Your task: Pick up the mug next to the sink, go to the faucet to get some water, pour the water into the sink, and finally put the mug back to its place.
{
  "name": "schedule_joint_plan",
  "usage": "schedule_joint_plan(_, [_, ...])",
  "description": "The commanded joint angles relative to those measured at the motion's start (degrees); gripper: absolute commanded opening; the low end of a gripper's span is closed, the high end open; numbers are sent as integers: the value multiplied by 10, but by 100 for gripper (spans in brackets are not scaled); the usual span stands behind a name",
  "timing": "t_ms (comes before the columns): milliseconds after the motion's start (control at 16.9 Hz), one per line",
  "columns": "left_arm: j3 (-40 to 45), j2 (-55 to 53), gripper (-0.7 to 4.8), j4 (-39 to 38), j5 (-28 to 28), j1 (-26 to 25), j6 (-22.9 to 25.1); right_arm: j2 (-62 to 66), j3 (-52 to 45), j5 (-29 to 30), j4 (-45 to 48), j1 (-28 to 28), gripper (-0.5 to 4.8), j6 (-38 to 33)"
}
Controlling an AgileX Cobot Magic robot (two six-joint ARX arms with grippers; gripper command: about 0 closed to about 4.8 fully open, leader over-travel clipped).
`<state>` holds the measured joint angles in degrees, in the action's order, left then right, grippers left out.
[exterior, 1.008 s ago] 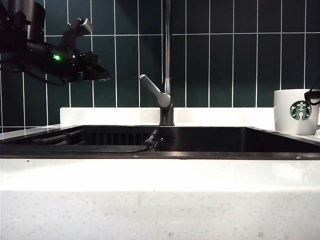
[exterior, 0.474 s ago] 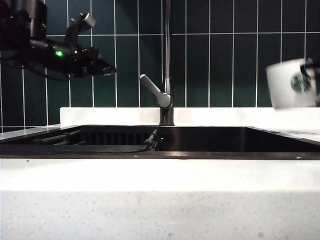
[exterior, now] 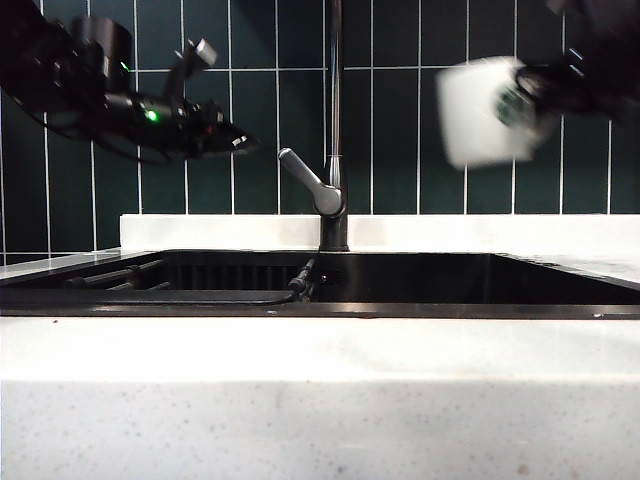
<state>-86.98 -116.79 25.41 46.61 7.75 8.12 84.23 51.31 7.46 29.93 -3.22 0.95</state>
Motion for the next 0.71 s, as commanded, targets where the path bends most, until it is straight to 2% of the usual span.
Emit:
schedule_joint_plan(59, [-38, -33, 122, -15, 61, 1, -13, 10, 60, 5, -17, -36, 49, -9])
schedule_joint_plan(296, [-72, -59, 132, 4, 73, 1, -17, 61, 140, 19, -66, -92, 49, -10])
schedule_joint_plan(415, [-103, -75, 154, 4, 77, 1, -38, 80, 163, 19, -73, -115, 48, -10])
schedule_joint_plan(533, [-140, -96, 154, 3, 90, 6, -56, 99, 188, 19, -75, -142, 48, -10])
schedule_joint_plan(711, [-147, -108, 154, 5, 104, 13, -56, 108, 210, 17, -77, -154, 39, -17])
